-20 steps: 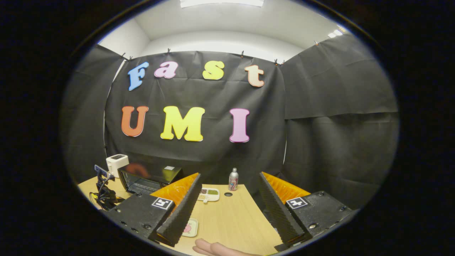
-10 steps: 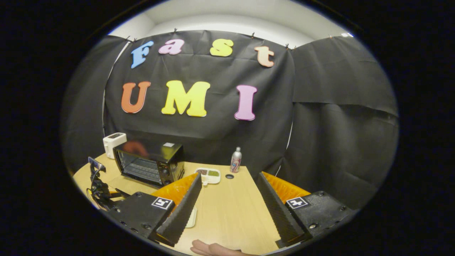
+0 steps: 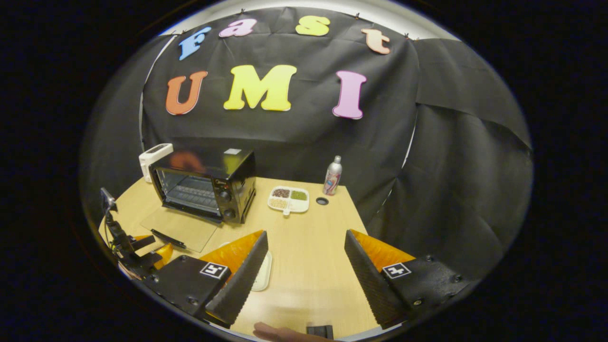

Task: Open the electric oven with the left hand, put the food in, and close the electric oven.

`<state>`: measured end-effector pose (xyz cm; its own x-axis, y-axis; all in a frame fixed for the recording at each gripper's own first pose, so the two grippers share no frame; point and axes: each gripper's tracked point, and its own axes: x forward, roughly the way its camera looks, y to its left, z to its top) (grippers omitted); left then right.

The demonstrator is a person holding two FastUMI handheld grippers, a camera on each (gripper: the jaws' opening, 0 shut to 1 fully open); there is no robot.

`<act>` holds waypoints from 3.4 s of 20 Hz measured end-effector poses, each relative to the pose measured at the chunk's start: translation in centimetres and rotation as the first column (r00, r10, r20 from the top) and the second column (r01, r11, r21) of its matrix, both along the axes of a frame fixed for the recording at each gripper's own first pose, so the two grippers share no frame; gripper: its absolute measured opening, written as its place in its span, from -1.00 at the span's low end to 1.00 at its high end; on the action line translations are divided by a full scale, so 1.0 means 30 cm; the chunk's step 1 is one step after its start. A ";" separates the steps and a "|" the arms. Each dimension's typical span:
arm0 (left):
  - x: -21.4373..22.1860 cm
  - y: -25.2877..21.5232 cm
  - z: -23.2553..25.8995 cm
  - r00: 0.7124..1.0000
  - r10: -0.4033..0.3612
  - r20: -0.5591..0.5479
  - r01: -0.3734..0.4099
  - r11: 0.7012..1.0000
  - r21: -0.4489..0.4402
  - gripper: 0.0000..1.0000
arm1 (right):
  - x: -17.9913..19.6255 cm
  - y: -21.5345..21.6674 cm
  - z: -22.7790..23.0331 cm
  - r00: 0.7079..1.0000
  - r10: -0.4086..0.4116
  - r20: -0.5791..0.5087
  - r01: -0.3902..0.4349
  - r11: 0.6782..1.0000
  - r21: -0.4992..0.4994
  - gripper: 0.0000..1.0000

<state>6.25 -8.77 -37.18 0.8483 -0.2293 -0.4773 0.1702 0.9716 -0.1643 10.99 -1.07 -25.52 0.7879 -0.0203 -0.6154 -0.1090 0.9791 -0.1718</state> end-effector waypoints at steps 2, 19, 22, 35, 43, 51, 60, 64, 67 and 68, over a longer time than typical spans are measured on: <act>-0.018 0.016 0.114 0.997 0.005 0.082 -0.004 1.000 -0.014 0.89 | 0.025 0.021 -0.072 0.997 0.008 -0.078 -0.009 1.000 -0.005 1.00; -0.193 0.218 0.769 0.897 0.150 0.416 -0.156 0.988 -0.018 0.87 | 0.064 0.141 -0.729 0.673 0.047 -0.738 0.148 0.969 0.197 0.46; -0.185 0.227 0.767 0.898 0.161 0.409 -0.176 0.984 0.000 0.87 | 0.050 0.175 -0.768 0.620 0.095 -0.779 0.173 0.952 0.254 -0.07; -0.196 0.195 0.746 0.912 0.179 0.369 -0.208 0.977 0.041 0.88 | 0.009 0.125 -0.789 0.532 0.279 -0.799 0.291 0.827 0.482 -0.98; -0.252 0.183 0.768 0.914 0.148 0.377 -0.176 0.983 0.042 0.87 | 0.019 0.038 -0.610 0.656 0.251 -0.712 0.290 0.787 0.545 -0.92; -0.299 0.294 0.759 0.907 0.164 0.389 -0.169 0.985 -0.022 0.85 | -0.016 0.297 -0.329 0.707 0.325 -0.629 0.167 0.786 0.595 -0.98; -0.330 0.548 0.694 0.892 0.233 0.388 -0.246 0.969 -0.016 0.87 | 0.000 0.764 -0.360 0.683 0.339 -0.647 0.181 0.779 0.600 -0.93; -0.337 0.597 0.667 0.892 0.236 0.385 -0.245 0.969 -0.028 0.87 | 0.074 0.926 -0.453 0.721 0.222 -0.656 0.279 0.774 0.568 -0.92; -0.329 0.635 0.649 0.889 0.240 0.390 -0.252 0.967 -0.020 0.87 | 0.143 1.015 -0.509 0.750 0.122 -0.651 0.382 0.724 0.575 -0.98; -0.328 0.648 0.641 0.890 0.240 0.388 -0.254 0.967 -0.017 0.87 | 0.171 1.041 -0.523 0.761 0.086 -0.643 0.420 0.691 0.589 -0.93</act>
<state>-3.59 10.66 -17.96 0.9941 0.0218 -0.1064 -0.0327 0.9943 -0.1015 16.13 30.15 -41.23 0.2861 0.4955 -0.8202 0.2431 0.7904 0.5623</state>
